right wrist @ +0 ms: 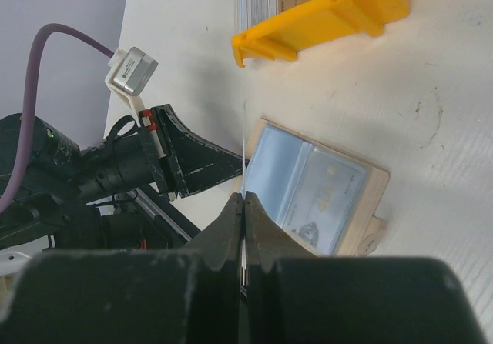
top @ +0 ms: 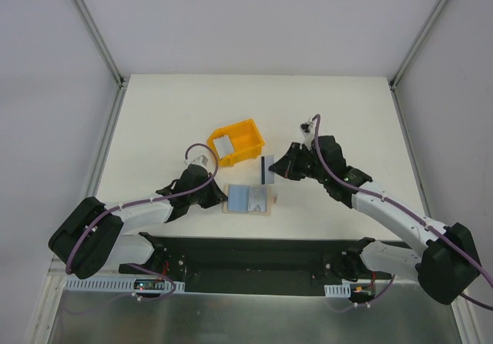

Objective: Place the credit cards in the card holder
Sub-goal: Insert the credit card into the card holder.

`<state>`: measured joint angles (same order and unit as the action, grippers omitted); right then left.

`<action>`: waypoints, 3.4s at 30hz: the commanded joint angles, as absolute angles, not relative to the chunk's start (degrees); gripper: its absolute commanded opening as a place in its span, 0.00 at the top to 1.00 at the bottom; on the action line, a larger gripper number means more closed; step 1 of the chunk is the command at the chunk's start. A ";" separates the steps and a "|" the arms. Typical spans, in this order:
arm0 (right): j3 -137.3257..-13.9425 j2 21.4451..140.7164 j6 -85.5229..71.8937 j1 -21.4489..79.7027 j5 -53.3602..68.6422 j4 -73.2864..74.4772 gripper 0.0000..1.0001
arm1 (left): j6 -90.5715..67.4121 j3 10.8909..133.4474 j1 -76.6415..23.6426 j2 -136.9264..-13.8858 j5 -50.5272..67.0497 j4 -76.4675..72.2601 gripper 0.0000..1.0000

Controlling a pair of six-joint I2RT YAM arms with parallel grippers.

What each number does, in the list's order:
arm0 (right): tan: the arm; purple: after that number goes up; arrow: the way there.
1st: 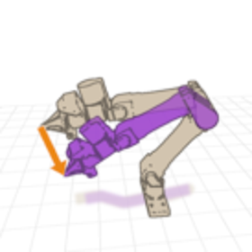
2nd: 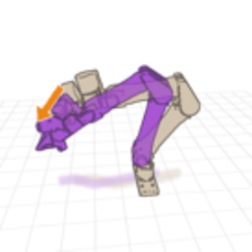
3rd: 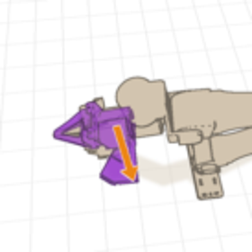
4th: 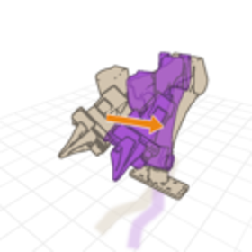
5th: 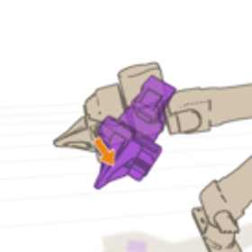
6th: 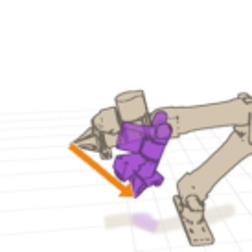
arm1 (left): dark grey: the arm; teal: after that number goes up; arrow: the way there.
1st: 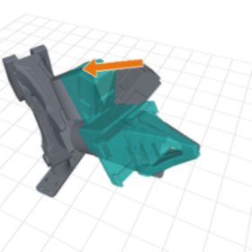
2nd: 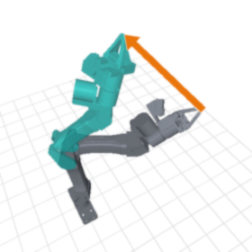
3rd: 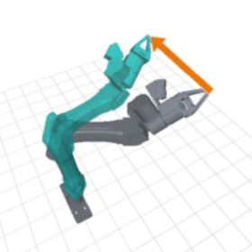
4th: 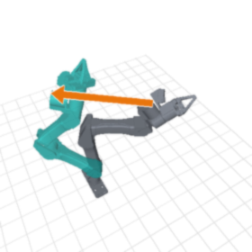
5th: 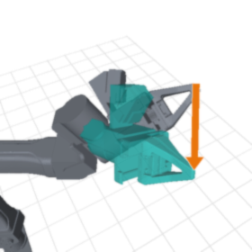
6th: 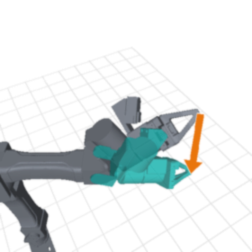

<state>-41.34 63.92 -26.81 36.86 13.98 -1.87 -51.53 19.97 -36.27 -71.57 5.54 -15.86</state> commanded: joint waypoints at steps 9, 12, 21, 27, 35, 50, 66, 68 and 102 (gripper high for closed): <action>-39.20 64.86 -28.92 38.93 14.85 -6.85 1.00 | -51.59 18.63 -35.77 -70.40 4.92 -16.79 1.00; -38.76 65.39 -29.09 39.20 15.55 -8.43 1.00 | -51.68 18.54 -35.77 -70.31 4.75 -16.96 1.00; -36.13 65.48 -30.58 39.90 15.73 -12.30 1.00 | -52.20 18.72 -35.77 -70.05 4.57 -16.96 1.00; -32.44 67.58 -33.57 39.99 17.75 -17.39 1.00 | -53.44 18.19 -35.68 -69.17 3.69 -16.87 1.00; -30.23 72.94 -36.56 40.52 18.02 -21.97 0.99 | -54.23 18.02 -35.77 -68.91 4.04 -17.05 1.00; -27.86 87.01 -40.34 41.83 17.76 -35.59 1.00 | -59.59 15.73 -35.95 -69.78 4.04 -19.16 1.00; -26.37 94.65 -44.12 42.01 19.60 -42.27 1.00 | -60.12 15.29 -35.95 -70.75 4.57 -20.48 1.00; -26.19 94.92 -44.56 42.10 19.60 -42.54 1.00 | -60.12 15.29 -35.95 -70.66 4.57 -20.48 1.00; -32.16 100.19 -47.20 45.44 20.65 -40.17 1.00 | -59.59 15.47 -35.95 -71.01 4.75 -20.83 1.00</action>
<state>-29.93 98.00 -46.37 43.79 21.04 -40.05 -59.59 15.94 -36.27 -70.17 5.48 -20.05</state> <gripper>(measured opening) 0.009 0.007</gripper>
